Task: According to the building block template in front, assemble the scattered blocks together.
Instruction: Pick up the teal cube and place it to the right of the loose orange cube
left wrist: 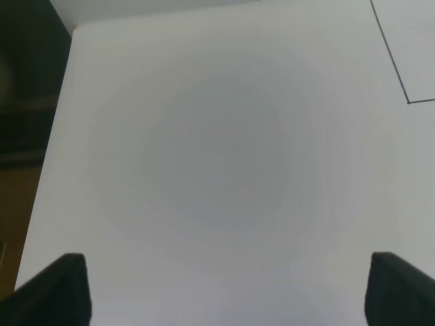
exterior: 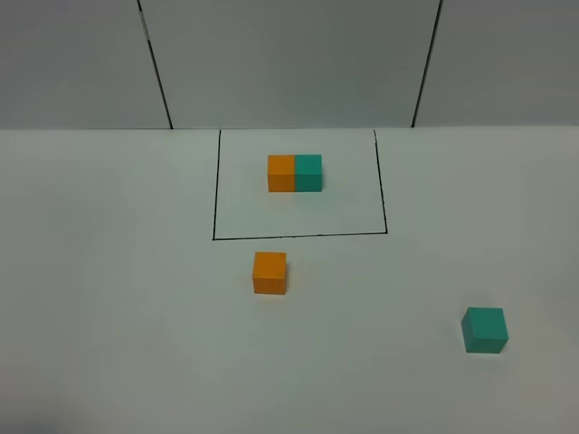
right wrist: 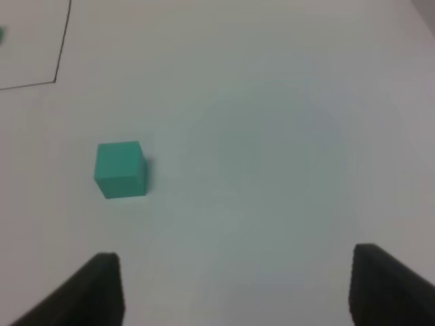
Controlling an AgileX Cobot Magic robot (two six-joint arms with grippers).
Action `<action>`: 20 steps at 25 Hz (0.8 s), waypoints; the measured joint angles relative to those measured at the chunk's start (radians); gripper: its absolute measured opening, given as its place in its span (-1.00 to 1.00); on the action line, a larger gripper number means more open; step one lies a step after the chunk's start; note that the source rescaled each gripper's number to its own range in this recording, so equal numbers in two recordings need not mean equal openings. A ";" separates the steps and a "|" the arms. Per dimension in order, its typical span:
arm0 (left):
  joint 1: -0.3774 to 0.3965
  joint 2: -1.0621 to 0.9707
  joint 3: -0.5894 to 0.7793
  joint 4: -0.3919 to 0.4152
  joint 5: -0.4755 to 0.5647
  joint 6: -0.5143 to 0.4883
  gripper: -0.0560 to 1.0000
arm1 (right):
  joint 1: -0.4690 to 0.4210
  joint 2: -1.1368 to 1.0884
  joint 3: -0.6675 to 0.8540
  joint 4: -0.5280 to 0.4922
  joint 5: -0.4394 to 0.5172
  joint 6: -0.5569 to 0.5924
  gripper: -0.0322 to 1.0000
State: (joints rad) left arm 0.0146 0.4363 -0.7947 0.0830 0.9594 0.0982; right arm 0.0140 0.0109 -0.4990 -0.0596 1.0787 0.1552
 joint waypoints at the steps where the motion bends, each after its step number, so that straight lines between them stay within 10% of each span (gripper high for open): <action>1: -0.007 -0.047 0.023 -0.005 0.003 0.000 0.67 | 0.000 0.000 0.000 0.000 0.000 0.000 -0.08; 20: -0.041 -0.442 0.287 -0.162 0.088 0.044 0.61 | 0.000 0.000 0.000 0.000 0.000 0.000 -0.08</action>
State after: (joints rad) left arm -0.0269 -0.0053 -0.5077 -0.0792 1.0472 0.1420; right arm 0.0140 0.0109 -0.4990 -0.0596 1.0787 0.1552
